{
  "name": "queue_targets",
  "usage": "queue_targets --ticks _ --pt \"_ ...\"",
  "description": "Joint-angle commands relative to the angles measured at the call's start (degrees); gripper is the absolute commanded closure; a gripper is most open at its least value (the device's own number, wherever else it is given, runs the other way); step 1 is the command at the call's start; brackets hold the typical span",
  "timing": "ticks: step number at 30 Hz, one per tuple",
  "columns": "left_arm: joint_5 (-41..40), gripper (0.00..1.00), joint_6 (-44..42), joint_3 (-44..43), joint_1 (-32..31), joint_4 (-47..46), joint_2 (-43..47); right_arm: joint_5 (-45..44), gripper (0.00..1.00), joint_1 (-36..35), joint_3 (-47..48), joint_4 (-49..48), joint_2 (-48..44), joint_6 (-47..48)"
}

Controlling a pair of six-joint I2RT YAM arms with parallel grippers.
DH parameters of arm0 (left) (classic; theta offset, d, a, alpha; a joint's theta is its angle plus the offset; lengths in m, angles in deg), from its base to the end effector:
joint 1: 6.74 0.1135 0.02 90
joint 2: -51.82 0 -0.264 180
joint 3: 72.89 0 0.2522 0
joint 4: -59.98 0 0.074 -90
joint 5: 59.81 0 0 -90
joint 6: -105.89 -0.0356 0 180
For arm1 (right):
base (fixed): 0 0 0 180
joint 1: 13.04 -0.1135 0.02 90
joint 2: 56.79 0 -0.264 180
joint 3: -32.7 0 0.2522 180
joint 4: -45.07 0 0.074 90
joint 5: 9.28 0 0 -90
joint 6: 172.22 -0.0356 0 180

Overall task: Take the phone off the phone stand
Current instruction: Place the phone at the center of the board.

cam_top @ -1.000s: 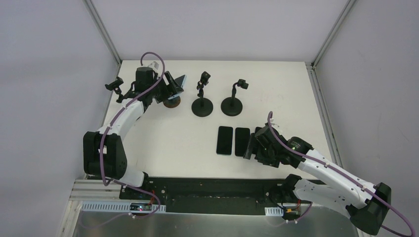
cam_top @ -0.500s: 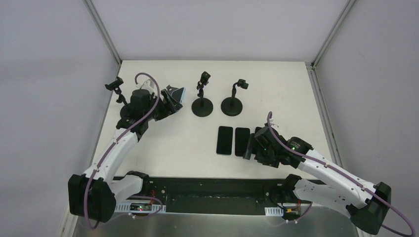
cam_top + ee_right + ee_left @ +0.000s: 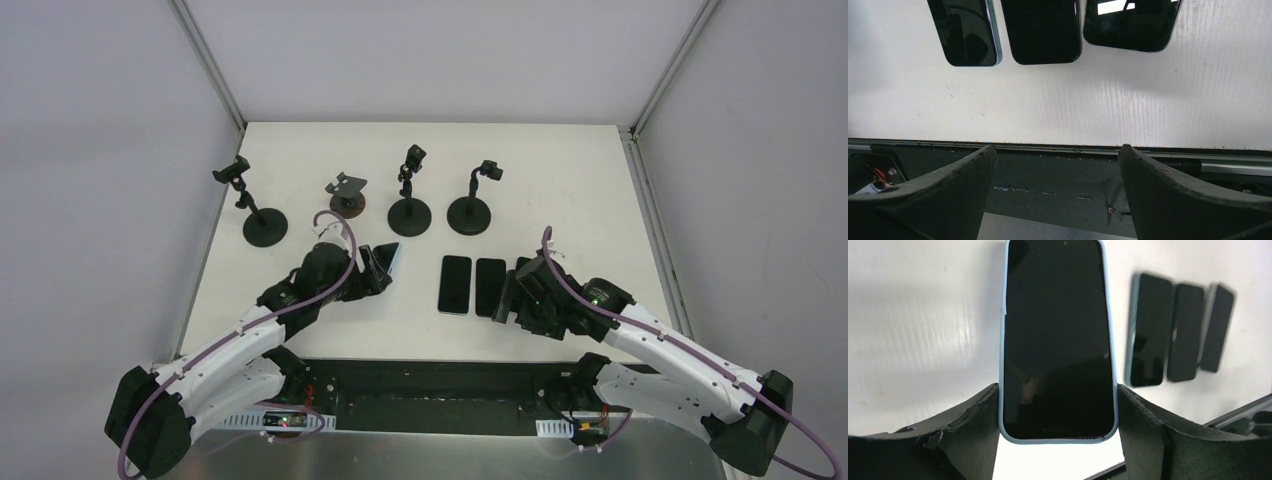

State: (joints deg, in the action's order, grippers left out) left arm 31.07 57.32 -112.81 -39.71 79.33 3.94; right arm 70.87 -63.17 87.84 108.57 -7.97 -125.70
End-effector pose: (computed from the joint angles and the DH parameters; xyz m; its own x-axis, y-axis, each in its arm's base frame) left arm 0.1592 -0.1039 0.2241 -0.6562 -0.3630 -0.6615 0.1619 0.7886 -0.5932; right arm 0.1047 0.1158 0.2483 -0.8703 0.0156 -0.4922 -0.1349 0.9538 0.2686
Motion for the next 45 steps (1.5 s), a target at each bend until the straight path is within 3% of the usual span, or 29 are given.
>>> queue_targets --ticks 1,15,27,41,45 --pt "-9.8 1.00 4.0 1.1 -7.0 -4.2 -0.9 -0.7 0.06 -0.2 -0.3 0.0 0.3 -1.0" --pt "-19.7 1.00 7.4 -5.2 -19.9 -4.4 -12.7 -0.6 0.06 -0.3 -1.1 -0.5 0.5 -1.3" --pt "-22.5 1.00 7.2 -14.9 -24.2 -4.4 -26.1 -0.9 0.06 -0.4 -2.2 -0.2 -0.3 -1.7" --pt "-24.5 1.00 8.2 -17.8 -26.7 -3.5 -36.5 -1.2 0.06 -0.4 -2.4 0.6 -0.5 -1.4" --pt "-23.1 0.84 8.2 -18.6 -26.7 -2.9 -39.3 -1.1 0.06 -0.4 -2.5 0.4 -0.4 -1.4"
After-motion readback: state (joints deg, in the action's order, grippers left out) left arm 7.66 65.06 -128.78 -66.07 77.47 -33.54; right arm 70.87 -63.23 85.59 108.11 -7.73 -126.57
